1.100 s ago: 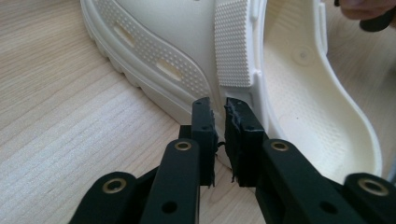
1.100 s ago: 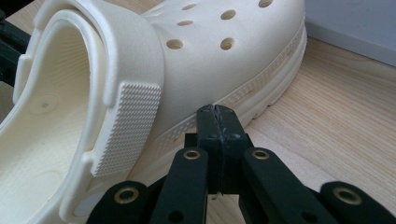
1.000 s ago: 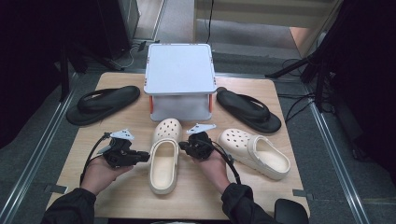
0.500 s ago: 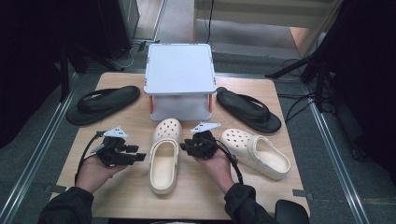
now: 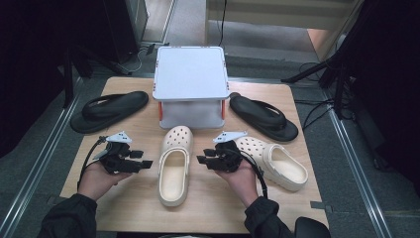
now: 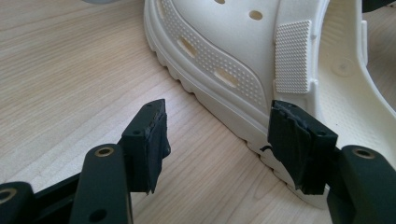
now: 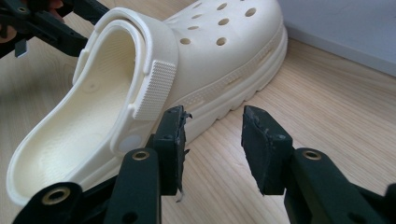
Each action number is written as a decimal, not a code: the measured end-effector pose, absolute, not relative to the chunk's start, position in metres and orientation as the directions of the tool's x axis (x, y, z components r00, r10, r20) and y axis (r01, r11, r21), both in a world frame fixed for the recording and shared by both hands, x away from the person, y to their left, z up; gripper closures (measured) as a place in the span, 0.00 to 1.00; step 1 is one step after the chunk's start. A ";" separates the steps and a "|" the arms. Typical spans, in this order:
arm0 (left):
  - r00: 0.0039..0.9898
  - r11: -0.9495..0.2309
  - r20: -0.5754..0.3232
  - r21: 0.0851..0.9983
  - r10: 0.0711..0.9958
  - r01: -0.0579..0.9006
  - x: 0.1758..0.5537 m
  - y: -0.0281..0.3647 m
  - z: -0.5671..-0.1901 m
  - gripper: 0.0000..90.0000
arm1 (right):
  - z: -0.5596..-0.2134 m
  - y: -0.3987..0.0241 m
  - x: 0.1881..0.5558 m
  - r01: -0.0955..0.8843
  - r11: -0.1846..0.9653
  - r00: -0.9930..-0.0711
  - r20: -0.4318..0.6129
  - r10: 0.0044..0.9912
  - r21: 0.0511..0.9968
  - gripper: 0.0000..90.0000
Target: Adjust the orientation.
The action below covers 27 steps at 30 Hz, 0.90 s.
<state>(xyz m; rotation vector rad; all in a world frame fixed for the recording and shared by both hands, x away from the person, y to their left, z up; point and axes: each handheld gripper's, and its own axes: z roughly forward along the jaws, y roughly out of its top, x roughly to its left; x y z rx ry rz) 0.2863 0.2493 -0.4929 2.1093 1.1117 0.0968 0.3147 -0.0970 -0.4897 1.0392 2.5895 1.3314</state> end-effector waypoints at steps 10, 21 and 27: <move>0.634 -0.370 -0.246 0.638 0.733 0.675 0.293 0.246 -0.490 0.42 | -0.480 -0.126 0.303 0.540 0.375 -0.753 0.233 0.615 0.754 0.66; 0.636 -0.368 -0.267 0.631 0.724 0.683 0.298 0.245 -0.492 0.43 | -0.473 -0.165 0.290 0.560 0.327 -0.704 0.229 0.672 0.761 0.66; 0.634 -0.364 -0.278 0.627 0.721 0.689 0.300 0.244 -0.494 0.43 | -0.470 -0.185 0.284 0.570 0.311 -0.681 0.227 0.696 0.761 0.66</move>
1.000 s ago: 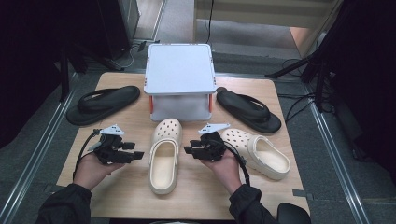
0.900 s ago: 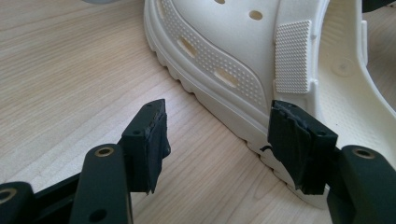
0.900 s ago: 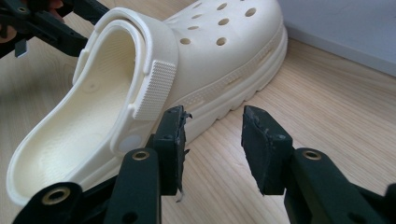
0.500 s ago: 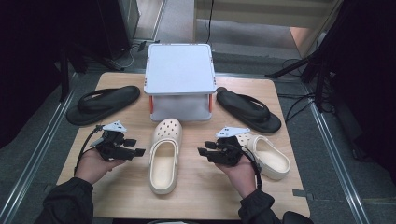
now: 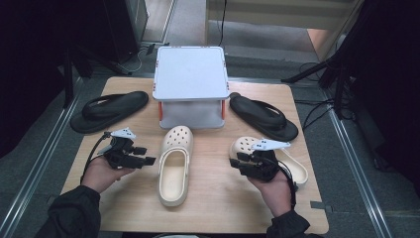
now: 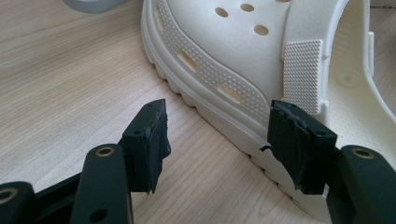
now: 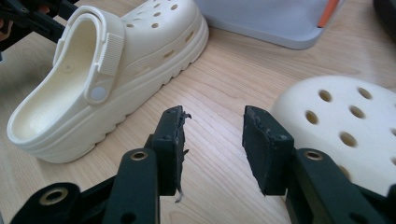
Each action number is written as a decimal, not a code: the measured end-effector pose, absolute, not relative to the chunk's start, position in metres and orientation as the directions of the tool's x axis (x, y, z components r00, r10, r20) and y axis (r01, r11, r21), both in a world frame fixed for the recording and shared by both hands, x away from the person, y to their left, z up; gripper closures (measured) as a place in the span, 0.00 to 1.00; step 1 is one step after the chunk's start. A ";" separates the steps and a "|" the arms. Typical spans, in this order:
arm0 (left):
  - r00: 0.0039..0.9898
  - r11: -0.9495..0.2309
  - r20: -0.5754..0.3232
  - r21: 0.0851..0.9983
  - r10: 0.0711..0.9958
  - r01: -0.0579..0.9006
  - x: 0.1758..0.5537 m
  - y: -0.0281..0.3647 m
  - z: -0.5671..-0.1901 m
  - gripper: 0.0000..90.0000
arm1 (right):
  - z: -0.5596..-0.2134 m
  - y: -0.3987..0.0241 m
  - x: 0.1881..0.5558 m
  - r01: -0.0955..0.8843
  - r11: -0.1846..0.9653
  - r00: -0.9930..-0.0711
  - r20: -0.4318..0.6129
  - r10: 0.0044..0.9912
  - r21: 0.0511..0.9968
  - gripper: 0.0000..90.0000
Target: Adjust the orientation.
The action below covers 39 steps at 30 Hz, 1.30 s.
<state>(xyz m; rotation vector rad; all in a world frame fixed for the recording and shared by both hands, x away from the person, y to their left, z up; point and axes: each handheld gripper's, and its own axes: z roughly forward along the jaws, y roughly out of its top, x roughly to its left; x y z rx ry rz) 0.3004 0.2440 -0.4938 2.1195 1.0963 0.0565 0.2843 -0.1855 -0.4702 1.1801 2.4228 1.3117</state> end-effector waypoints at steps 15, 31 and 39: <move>0.649 -0.388 -0.259 0.626 0.715 0.677 0.305 0.239 -0.490 0.44 | -0.465 -0.229 0.272 0.574 0.277 -0.641 0.212 0.738 0.771 0.67; 0.656 -0.389 -0.271 0.625 0.704 0.676 0.311 0.237 -0.490 0.44 | -0.463 -0.272 0.260 0.588 0.236 -0.574 0.194 0.795 0.773 0.68; 0.658 -0.391 -0.266 0.628 0.705 0.673 0.311 0.236 -0.490 0.44 | -0.471 -0.281 0.266 0.607 0.248 -0.563 0.189 0.805 0.755 0.67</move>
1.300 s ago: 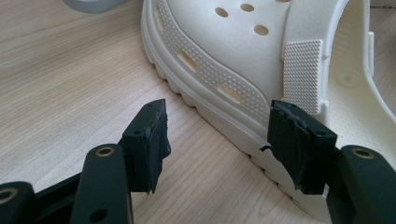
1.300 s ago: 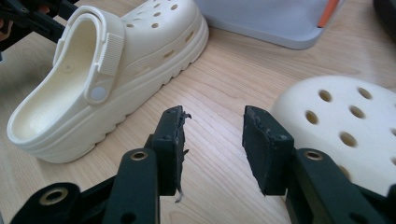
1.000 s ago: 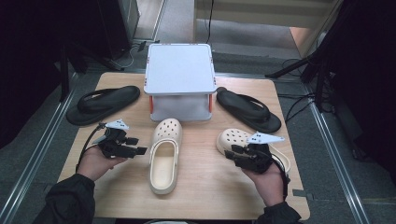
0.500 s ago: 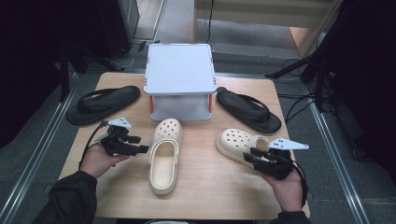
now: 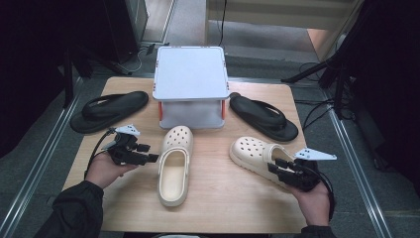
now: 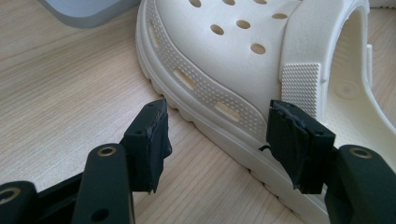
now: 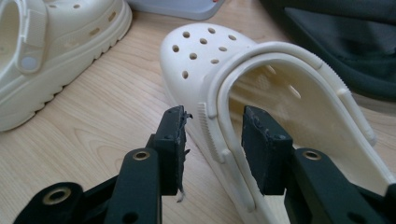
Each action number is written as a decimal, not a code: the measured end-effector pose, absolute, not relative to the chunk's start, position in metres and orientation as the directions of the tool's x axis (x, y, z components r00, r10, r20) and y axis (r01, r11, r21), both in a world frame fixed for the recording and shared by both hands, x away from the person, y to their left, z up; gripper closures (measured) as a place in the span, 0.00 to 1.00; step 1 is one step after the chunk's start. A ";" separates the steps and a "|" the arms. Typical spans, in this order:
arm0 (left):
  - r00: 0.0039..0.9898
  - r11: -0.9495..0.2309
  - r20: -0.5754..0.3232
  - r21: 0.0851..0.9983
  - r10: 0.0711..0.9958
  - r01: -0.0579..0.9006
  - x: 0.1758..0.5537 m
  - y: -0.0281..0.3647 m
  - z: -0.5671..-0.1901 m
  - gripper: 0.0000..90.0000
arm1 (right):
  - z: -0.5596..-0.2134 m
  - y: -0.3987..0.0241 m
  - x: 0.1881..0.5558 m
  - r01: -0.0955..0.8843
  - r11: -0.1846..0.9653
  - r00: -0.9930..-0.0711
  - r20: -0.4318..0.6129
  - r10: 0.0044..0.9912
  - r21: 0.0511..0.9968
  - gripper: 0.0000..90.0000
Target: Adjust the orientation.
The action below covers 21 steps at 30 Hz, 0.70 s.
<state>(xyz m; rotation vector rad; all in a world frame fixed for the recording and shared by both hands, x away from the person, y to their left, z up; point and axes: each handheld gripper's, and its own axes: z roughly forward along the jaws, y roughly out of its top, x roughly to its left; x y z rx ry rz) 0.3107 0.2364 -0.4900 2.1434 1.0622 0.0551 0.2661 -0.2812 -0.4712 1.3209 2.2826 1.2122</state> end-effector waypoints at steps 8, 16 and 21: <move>0.656 -0.397 -0.250 0.628 0.712 0.670 0.305 0.239 -0.489 0.44 | -0.478 -0.277 0.281 0.613 0.272 -0.584 0.193 0.789 0.742 0.67; 0.644 -0.385 -0.242 0.633 0.726 0.672 0.295 0.246 -0.489 0.44 | -0.481 -0.267 0.293 0.609 0.294 -0.613 0.201 0.764 0.737 0.67; 0.625 -0.365 -0.241 0.637 0.742 0.679 0.289 0.253 -0.488 0.44 | -0.481 -0.261 0.300 0.610 0.319 -0.625 0.193 0.756 0.726 0.74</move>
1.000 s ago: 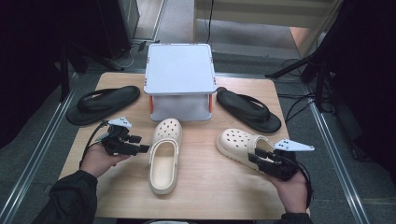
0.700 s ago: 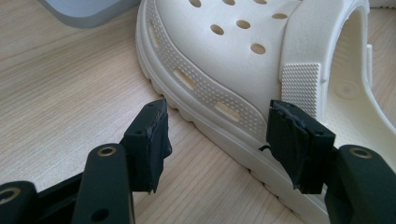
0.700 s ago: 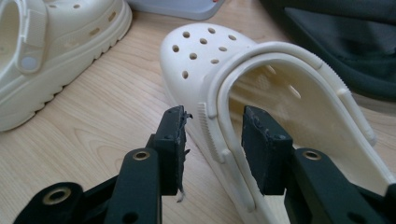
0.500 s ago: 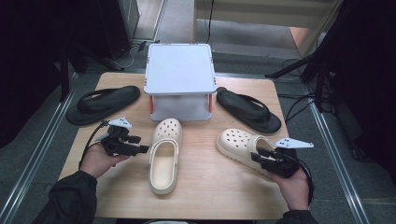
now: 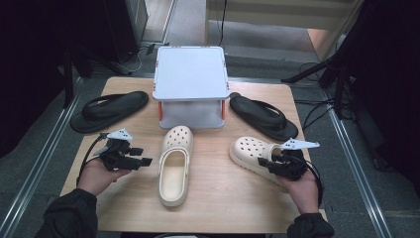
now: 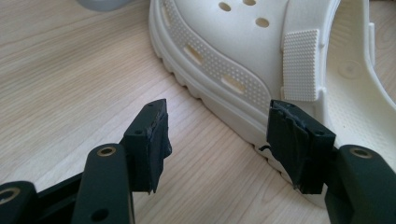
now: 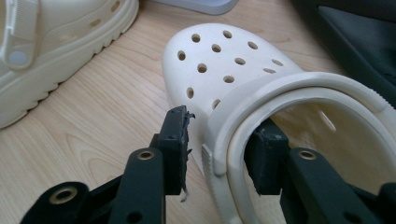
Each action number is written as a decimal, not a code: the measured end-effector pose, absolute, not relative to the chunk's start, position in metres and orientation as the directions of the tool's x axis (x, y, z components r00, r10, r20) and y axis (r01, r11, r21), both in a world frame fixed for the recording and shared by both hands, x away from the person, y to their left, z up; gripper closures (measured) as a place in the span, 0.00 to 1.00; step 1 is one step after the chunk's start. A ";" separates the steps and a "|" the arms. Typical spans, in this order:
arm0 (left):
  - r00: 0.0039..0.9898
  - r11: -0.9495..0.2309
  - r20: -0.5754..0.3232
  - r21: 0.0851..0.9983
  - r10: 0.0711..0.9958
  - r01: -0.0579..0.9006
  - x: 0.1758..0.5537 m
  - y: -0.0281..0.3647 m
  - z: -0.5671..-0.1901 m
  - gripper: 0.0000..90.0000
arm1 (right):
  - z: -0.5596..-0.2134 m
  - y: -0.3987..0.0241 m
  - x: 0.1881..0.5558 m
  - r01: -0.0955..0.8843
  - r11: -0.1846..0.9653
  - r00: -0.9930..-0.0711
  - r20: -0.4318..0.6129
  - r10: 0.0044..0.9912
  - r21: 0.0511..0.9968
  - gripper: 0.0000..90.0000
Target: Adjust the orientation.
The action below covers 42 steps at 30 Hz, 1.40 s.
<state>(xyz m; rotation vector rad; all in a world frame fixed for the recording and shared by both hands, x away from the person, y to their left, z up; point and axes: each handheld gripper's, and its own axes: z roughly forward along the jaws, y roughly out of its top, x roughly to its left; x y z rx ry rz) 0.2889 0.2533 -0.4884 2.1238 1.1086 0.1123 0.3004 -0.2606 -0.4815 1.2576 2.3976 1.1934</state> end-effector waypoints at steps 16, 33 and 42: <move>0.577 -0.315 -0.238 0.649 0.781 0.693 0.270 0.269 -0.488 0.44 | -0.462 -0.243 0.314 0.580 0.294 -0.635 0.195 0.747 0.760 0.84; 0.530 -0.272 -0.239 0.650 0.813 0.710 0.251 0.281 -0.489 0.44 | -0.466 -0.190 0.339 0.595 0.339 -0.685 0.238 0.689 0.729 0.84; 0.528 -0.272 -0.236 0.650 0.816 0.710 0.249 0.280 -0.490 0.44 | -0.468 -0.171 0.346 0.600 0.341 -0.683 0.242 0.689 0.723 0.84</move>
